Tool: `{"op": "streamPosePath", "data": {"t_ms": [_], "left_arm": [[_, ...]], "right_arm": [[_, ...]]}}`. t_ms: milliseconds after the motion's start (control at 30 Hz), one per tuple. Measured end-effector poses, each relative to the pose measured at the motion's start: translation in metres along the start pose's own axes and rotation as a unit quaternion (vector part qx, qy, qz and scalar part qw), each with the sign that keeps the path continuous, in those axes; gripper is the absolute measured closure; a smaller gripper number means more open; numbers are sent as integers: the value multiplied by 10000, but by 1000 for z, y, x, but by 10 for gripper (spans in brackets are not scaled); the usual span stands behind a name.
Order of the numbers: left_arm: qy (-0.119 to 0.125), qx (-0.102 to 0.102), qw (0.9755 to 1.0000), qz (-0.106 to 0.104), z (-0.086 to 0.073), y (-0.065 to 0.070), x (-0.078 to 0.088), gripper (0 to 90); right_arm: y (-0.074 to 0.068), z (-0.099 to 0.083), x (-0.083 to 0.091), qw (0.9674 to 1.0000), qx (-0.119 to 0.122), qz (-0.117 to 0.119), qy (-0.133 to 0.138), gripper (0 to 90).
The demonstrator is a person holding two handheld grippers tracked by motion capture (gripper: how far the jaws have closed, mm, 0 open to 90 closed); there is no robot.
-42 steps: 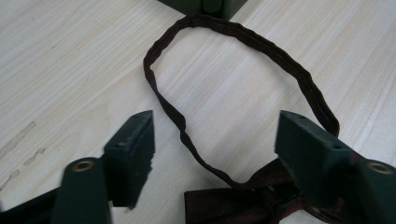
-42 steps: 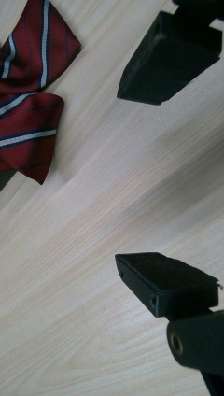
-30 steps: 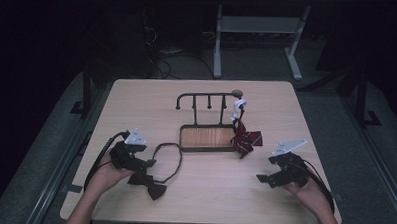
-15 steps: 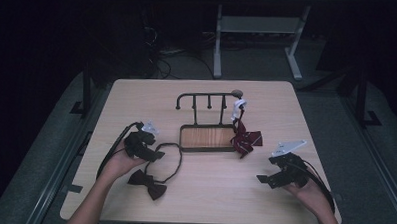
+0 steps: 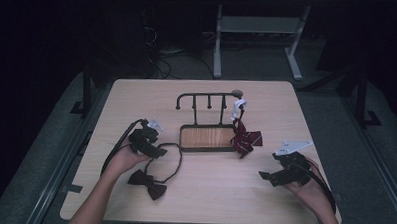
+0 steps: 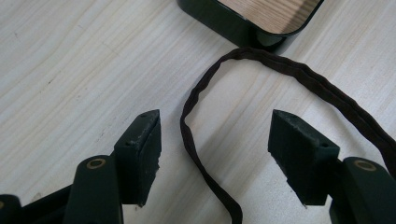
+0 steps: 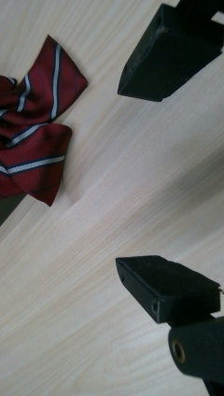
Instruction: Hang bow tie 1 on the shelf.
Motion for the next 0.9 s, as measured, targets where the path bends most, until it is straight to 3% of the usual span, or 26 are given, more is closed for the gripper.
{"op": "streamPosePath", "data": {"t_ms": [100,267,300,500,900], "left_arm": [[-20,0,10000,-5,0,0,-1,354],[-72,-18,10000,14,0,-2,-1,357],[-63,46,10000,-5,0,-3,-1,368],[-151,40,9999,-18,-1,-7,-5,460],[-350,193,9992,-19,-6,-17,-17,644]], "right_arm": [[2,-1,-1,9998,-175,75,-96,144],[1,-1,-1,9996,-166,55,-210,161],[-1,-1,-1,9995,-150,119,-253,214],[-6,0,-2,9991,-8,237,-338,262],[-7,-1,-3,9992,121,190,-319,264]]}}
Point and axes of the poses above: each handheld gripper's, and its own axes: x roughly backward along the jaws, z roughly out of its top, y roughly to its right, the point moved 4 cm from there along -x, roughly forward along the jaws, and after that the axes turned 6 degrees about -x, right-handed, at the moved point
